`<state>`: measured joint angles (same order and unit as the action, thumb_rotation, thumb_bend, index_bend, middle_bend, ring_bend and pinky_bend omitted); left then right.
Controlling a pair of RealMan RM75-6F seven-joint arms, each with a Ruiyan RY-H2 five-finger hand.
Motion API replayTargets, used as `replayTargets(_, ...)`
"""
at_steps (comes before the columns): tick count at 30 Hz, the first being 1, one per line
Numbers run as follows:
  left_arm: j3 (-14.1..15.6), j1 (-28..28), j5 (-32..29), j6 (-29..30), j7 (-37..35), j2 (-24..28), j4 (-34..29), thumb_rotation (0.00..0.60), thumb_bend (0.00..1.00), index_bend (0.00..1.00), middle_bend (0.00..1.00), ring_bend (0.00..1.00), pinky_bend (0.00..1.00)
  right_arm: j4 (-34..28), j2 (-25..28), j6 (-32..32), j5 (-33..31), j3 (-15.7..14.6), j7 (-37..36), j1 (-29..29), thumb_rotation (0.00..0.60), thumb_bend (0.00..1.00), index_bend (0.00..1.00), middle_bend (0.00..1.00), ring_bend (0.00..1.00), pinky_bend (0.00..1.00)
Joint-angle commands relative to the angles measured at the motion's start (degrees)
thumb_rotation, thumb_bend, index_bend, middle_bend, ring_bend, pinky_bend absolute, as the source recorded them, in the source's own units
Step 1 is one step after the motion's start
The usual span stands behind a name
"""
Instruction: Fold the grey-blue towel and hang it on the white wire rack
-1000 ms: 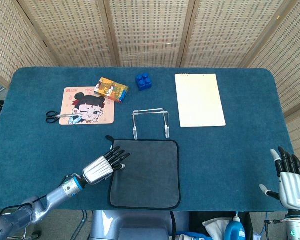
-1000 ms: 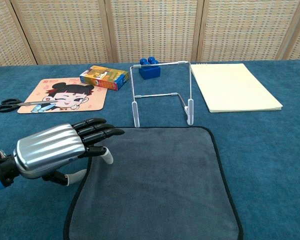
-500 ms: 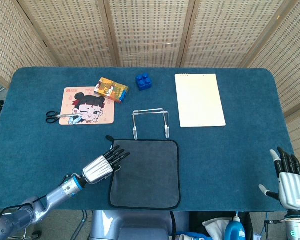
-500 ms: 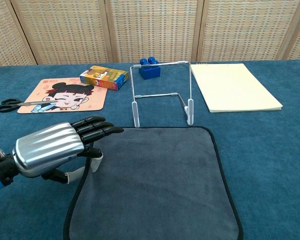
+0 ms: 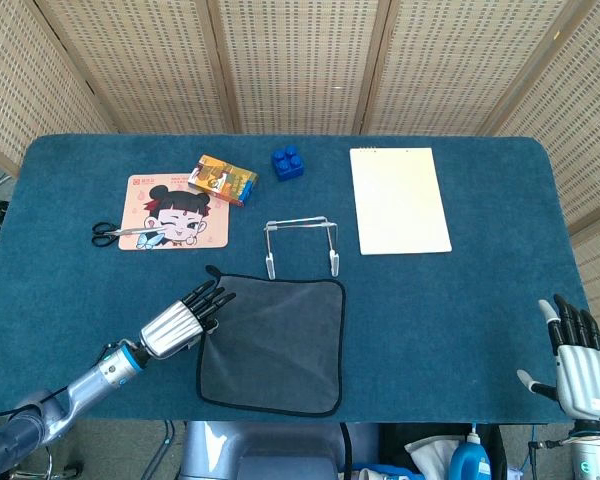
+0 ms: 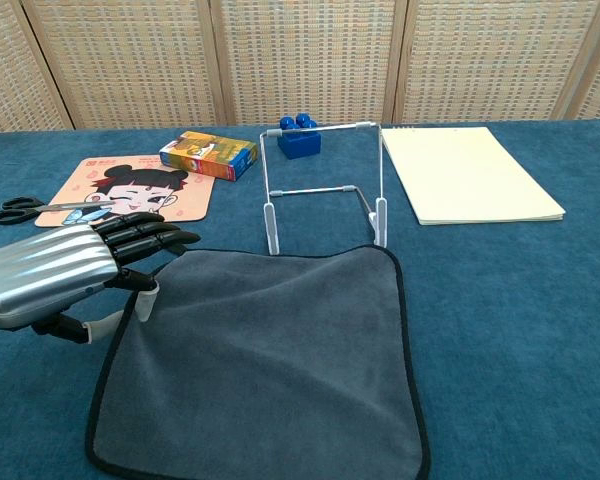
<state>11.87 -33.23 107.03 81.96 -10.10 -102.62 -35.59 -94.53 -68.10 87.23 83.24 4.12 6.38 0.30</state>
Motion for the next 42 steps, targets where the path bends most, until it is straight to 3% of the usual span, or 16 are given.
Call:
replayTargets(1,0.6,0.7,-0.1,0.6,-1.2,1.0,1.3,0.6,0.52,0.74,0.0,0.0,0.0,-0.3,-0.1,0.0,0.1,-0.1,0.4,0.1,0.6,0.0,0.0,0.0,0.0,0.0)
replayTargets(14,1.5,4.8,-1.6,3.4,-7.5,6.3,7.2,0.6,0.52,0.74,0.0,0.0,0.0,-0.5,-0.7,-0.2,0.0,-0.3,2.3,0.2,0.6,0.0,0.0,0.0,0.0,0.0)
replayTargets(29,2.8,9.2,-2.3,4.0,-11.6,8.1,13.4,0.6,0.51,0.74,0.0,0.0,0.0,-0.5,-0.6,-0.3,0.2,-0.3,1.9,0.2,0.6,0.0,0.0,0.0,0.0,0.0)
replayTargets(38,0.3,5.4,-1.6,8.8,-7.6,6.7,8.2,0.6,0.52,0.73,0.0,0.0,0.0,-0.8,-0.1,0.2,0.7,-0.3,0.9,0.1,0.6,0.0,0.0,0.0,0.0,0.0)
replayTargets(42,-0.7,1.8,-0.3,8.3,-1.4,6.5,1.1,0.6,0.52,0.73,0.0,0.0,0.0,-0.8,0.3,0.4,0.6,-0.3,-0.1,-0.1,0.6,0.0,0.0,0.0,0.0,0.0)
